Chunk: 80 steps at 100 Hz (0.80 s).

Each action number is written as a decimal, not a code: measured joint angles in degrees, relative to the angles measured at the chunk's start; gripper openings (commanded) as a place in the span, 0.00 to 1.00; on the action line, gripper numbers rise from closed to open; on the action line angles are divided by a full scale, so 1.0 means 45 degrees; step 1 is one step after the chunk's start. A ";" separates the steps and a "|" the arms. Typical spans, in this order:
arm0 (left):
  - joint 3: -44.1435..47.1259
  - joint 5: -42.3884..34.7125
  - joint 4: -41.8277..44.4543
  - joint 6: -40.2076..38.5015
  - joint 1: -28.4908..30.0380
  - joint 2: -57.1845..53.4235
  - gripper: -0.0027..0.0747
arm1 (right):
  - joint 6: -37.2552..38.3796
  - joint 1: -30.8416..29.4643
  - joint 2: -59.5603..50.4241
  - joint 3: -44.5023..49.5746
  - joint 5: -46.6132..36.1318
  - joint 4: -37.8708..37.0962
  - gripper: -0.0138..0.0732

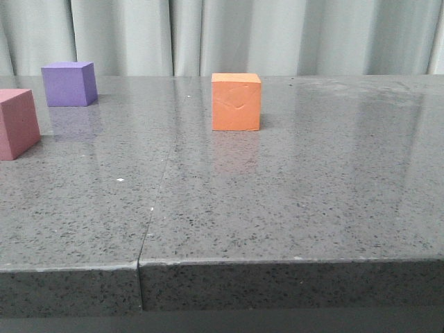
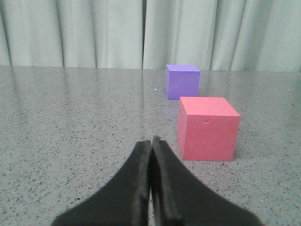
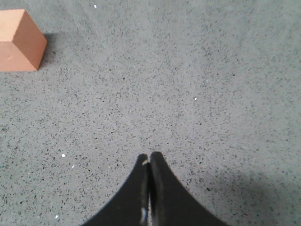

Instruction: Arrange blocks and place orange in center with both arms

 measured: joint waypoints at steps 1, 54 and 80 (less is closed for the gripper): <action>0.0000 0.0000 0.0000 0.0000 0.0000 0.0000 0.01 | 0.0000 0.0000 -0.0073 0.0052 -0.0028 -0.0022 0.08; -0.0009 -0.0631 0.0000 0.0000 0.0000 0.0000 0.01 | 0.0000 -0.0021 -0.5825 0.3433 -0.1179 -0.0861 0.08; -0.1466 0.1301 0.0000 0.0000 0.0000 0.0071 0.01 | 0.0000 -0.0075 -0.6641 0.3659 -0.1111 -0.0963 0.08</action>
